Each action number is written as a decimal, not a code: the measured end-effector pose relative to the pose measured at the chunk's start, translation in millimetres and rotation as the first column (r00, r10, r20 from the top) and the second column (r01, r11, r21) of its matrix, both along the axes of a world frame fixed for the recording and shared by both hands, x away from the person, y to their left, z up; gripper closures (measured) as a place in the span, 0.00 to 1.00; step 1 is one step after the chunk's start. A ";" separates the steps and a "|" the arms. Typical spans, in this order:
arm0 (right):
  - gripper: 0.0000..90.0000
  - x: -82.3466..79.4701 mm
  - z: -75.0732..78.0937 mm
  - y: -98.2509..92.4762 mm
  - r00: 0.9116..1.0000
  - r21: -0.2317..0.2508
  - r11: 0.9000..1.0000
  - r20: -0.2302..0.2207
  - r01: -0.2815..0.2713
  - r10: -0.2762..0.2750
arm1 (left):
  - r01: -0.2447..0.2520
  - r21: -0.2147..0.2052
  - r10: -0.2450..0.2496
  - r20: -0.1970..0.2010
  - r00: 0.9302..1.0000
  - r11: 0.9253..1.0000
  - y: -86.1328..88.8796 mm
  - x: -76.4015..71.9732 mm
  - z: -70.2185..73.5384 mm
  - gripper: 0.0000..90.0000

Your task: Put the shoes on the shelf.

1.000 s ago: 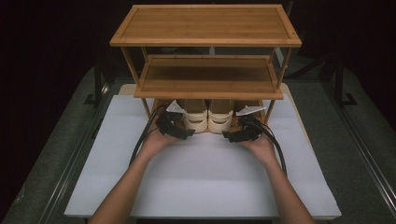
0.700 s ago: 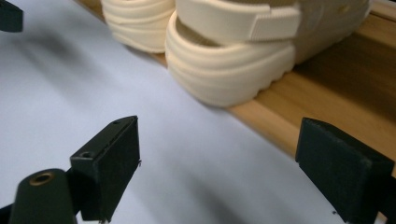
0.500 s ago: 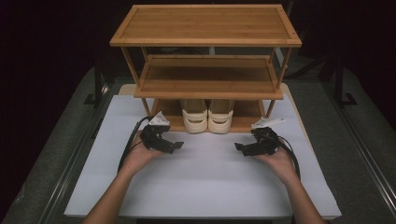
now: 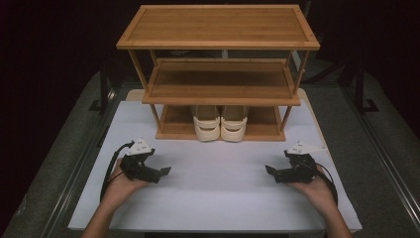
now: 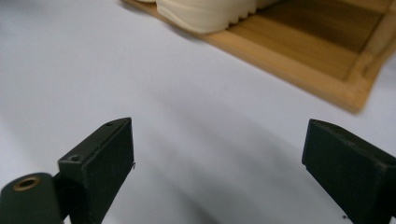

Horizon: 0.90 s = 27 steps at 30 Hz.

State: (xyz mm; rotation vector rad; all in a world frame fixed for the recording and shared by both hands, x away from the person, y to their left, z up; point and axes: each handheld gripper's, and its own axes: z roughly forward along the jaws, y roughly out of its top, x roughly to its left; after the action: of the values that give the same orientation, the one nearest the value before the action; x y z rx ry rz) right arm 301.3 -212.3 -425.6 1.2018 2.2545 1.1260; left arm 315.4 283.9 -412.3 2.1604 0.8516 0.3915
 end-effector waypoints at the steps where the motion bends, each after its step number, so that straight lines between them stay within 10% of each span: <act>1: 0.10 -3.6 -1.9 -3.5 1.000 0.005 1.000 -0.004 0.002 -0.002 | -0.008 0.007 0.008 -0.001 1.000 1.000 4.8 -3.4 -1.8 0.08; 22: 0.09 -61.7 -30.7 -59.7 0.987 -0.113 0.983 -0.057 0.142 -0.149 | -0.072 0.115 0.075 -0.019 0.997 0.991 50.5 -42.1 -32.3 0.00; 27: 0.08 -60.6 -31.5 -60.7 0.986 -0.105 0.984 -0.069 0.143 -0.151 | -0.071 0.079 0.076 -0.061 0.995 0.994 55.8 -38.6 -37.9 0.00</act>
State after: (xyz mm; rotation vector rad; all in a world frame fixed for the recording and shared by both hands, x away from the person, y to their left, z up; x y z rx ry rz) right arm 240.7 -273.0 -457.2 1.3671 2.2068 0.9162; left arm 276.8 339.7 -450.3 2.2266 0.9685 0.3999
